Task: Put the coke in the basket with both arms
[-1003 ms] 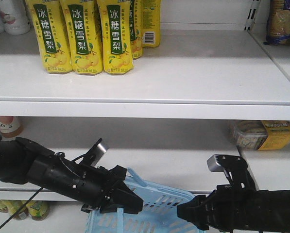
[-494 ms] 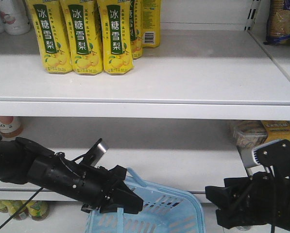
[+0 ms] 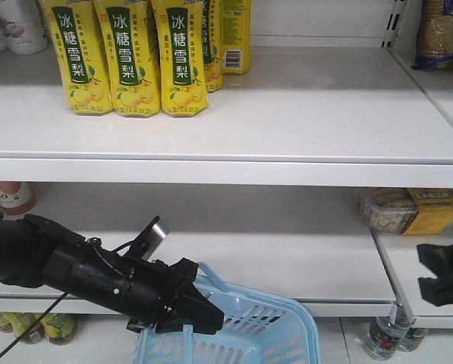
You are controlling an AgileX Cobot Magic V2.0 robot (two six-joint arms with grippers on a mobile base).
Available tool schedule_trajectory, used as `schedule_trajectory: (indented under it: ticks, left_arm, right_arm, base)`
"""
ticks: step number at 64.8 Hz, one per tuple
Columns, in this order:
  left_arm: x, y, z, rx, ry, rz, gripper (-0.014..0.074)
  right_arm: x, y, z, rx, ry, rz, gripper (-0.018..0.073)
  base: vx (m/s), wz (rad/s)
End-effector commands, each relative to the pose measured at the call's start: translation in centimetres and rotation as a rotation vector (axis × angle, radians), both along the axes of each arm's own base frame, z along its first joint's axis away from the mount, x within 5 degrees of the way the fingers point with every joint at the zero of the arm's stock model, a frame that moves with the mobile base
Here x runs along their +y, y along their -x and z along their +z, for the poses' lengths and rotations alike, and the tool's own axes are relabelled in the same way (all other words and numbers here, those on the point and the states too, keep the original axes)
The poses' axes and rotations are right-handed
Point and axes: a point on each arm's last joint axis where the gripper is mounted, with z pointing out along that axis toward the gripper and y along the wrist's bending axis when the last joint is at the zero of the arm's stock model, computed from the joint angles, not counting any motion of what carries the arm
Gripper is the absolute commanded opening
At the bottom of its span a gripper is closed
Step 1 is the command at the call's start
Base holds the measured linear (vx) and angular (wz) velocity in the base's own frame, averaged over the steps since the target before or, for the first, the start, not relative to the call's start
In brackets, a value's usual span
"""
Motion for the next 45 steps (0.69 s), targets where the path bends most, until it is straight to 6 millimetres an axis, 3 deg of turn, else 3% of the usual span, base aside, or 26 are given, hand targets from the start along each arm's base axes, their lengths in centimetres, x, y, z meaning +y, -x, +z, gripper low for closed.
schedule_trajectory:
  ticks: [1,13,21,37,45]
  left_arm:
    - [-0.5,-0.2,3.2,-0.027,0.159,0.018,-0.0006]
    - [-0.5,-0.2,3.2,-0.027,0.159,0.018,-0.0006]
    - [-0.5,-0.2,3.2,-0.027,0.159,0.018,-0.0006]
    - [-0.5,-0.2,3.2,-0.027,0.159,0.018,-0.0006]
    - [-0.5,-0.2,3.2,-0.027,0.159,0.018,-0.0006]
  right_arm:
    - [-0.7,-0.1,3.2,-0.179,0.04,-0.041,0.038]
    - [-1.1,1.0,5.7,-0.414,0.054,-0.073,0.038]
    - [-1.5,1.8,6.4,-0.477,0.089,-0.088,0.038]
    - [-2.0,4.2,7.1,-0.534,0.059,-0.143,0.038]
    - [-2.0,5.6,5.8,-0.596,0.042,-0.131,0.038]
  base:
    - [0.0,0.0]
    - [0.0,0.0]
    - [0.0,0.0]
    - [0.0,0.0]
    - [0.0,0.0]
